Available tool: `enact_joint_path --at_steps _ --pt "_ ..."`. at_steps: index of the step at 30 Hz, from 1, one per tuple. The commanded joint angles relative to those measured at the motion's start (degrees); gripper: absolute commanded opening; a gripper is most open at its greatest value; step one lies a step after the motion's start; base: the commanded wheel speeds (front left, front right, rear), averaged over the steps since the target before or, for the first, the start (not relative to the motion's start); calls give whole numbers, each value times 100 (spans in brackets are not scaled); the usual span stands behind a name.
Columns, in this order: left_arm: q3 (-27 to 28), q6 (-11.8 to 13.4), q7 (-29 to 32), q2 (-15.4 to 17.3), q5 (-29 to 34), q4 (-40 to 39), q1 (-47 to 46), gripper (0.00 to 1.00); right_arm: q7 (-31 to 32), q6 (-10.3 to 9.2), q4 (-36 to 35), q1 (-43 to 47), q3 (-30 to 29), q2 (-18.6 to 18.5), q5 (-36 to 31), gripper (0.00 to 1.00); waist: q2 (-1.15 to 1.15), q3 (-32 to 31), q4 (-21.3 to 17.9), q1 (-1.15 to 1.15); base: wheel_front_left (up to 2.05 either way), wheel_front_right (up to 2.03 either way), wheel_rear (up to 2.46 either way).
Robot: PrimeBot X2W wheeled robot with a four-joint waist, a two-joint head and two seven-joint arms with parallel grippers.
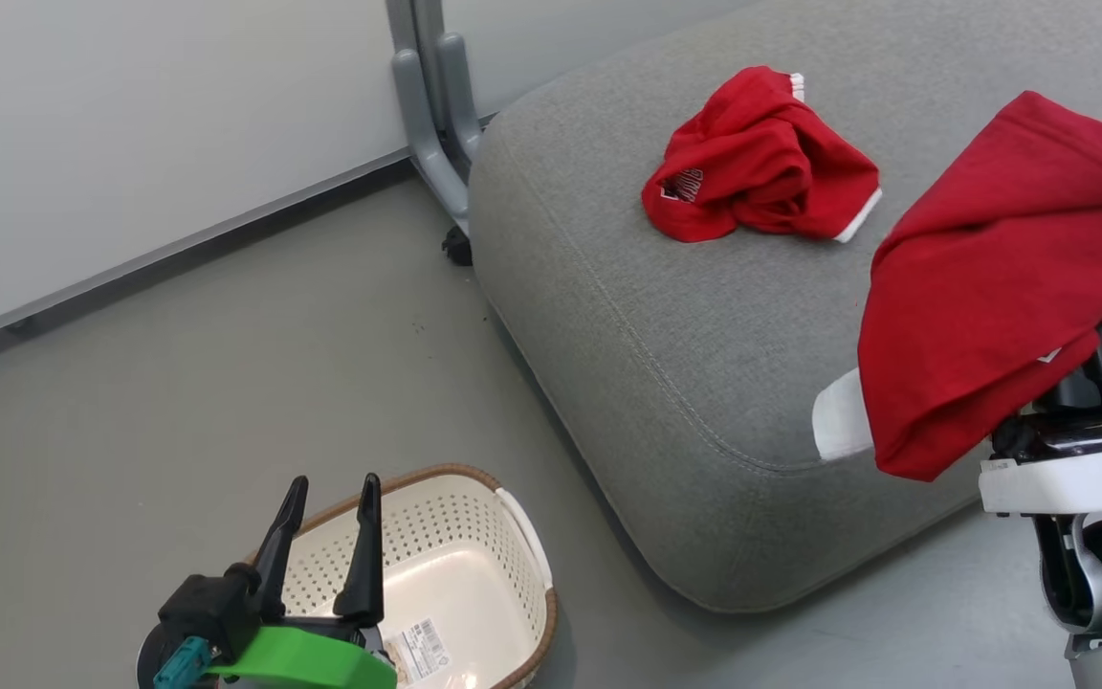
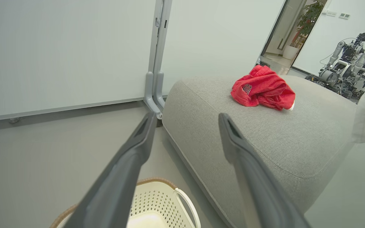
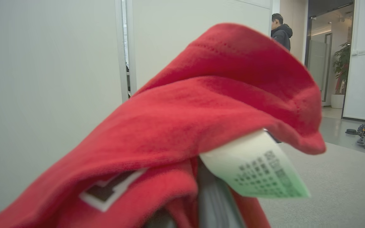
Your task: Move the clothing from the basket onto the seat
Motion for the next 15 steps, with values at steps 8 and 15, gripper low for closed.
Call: enact_joint_path --at_steps 8,15 --pt "-147 -14 -1 21 137 51 -314 100 -17 -8 -78 -68 -186 92 28 0 0 229 -723 0 0 0 0" --pt "-272 -14 -1 24 197 160 -553 100 -18 -8 -188 28 -395 204 -5 0 0 376 -821 0 0 0 0"
